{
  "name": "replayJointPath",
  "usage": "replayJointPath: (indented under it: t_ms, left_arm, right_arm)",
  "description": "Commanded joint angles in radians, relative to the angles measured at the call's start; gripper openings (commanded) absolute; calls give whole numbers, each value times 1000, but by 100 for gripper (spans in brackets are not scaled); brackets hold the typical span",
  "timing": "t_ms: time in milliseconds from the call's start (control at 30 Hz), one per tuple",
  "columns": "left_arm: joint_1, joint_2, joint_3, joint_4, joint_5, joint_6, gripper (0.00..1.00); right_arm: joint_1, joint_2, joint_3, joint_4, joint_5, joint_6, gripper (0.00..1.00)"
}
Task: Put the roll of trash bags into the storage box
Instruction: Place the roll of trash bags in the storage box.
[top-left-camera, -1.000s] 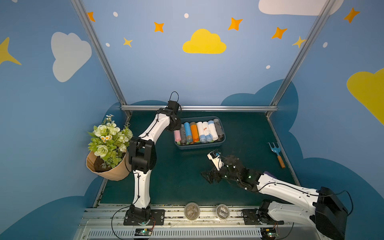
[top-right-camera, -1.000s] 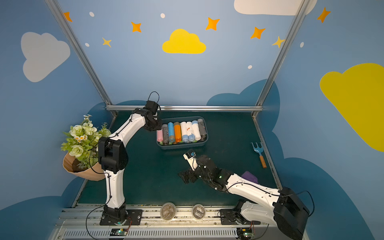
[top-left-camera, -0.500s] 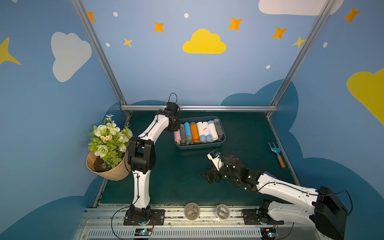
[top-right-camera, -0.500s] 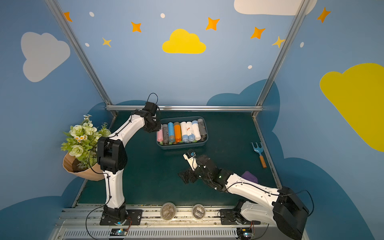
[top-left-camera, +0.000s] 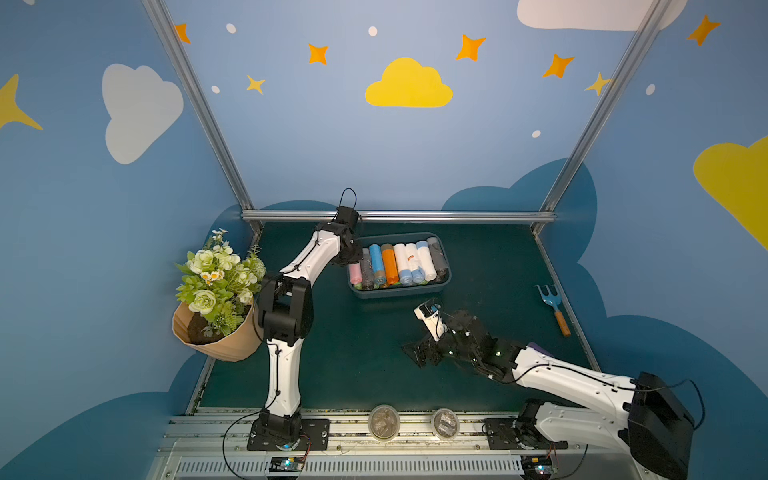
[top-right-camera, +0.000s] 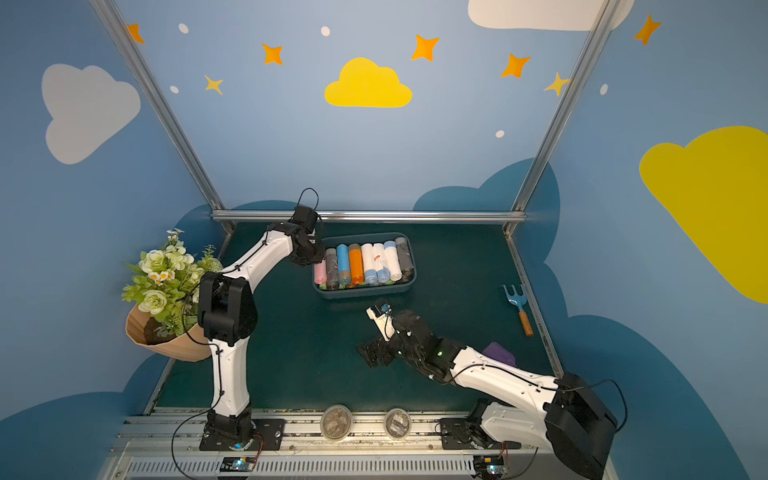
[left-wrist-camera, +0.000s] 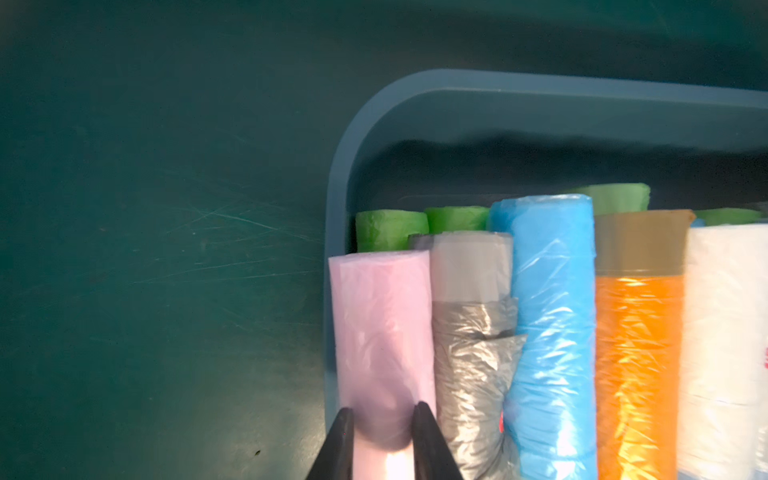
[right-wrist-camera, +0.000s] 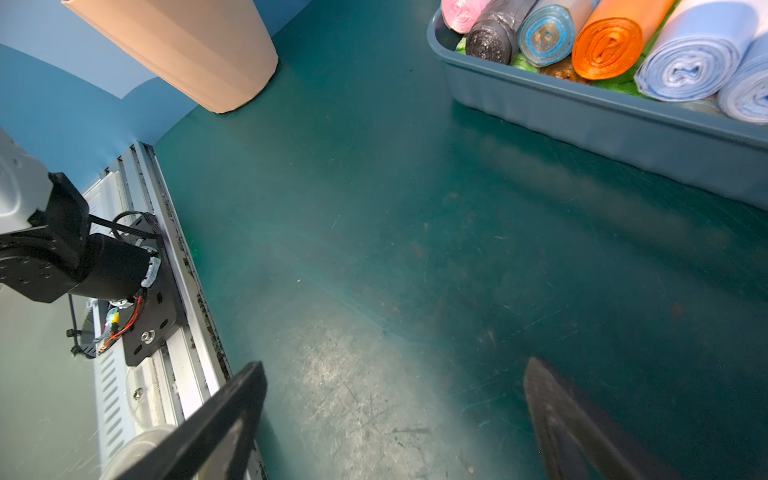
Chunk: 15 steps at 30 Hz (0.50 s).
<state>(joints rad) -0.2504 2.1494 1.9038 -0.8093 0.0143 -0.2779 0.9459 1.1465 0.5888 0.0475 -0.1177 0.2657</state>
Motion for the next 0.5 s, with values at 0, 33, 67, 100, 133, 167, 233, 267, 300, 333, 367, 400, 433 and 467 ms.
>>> replayJointPath:
  t_ms: [0,33,67,100,133,167,233,267,300,333,367,400,433,467]
  left_arm:
    - [11,51,-1,-34,-35,-8,24]
    - [10,50,-3,-31,-33,-9,24]
    - [11,50,-4,-30,-33,-10,24]
    - [11,51,-4,-30,-33,-9,24]
    - [11,54,-4,-29,-31,-10,24]
    - [10,57,-3,-31,-31,-10,24]
    - [10,59,-2,-33,-33,-12,24]
    - [11,56,-4,-31,-33,-13,24]
    - [10,53,-4,-30,-32,-15,24]
    - [10,49,-2,-30,-29,-15,24]
    - [11,41,0,-31,-27,-17,24]
    - [10,32,0,-31,-23,-17,24]
    - [10,15,0,-27,-16,-16,25]
    - [11,-5,-5,-21,-13,-16,25]
  right_arm:
    - [-3,8,9,5,-7,3,95]
    - [-4,9,9,5,-6,2,95]
    - [-3,8,10,6,-5,1,95]
    - [-4,9,9,8,-5,2,95]
    - [-5,11,9,9,-5,1,95]
    - [-6,14,11,10,-7,1,95]
    - [-6,17,11,9,-10,3,95]
    - [-5,18,14,7,-10,2,95]
    - [-5,18,15,6,-10,1,95]
    - [-6,17,16,8,-6,2,95]
    - [-8,14,19,2,-2,3,95]
    - [-17,12,28,-12,-1,0,95]
    - [-27,6,43,-38,-1,-7,95]
    - [-42,-2,60,-63,-1,-17,95]
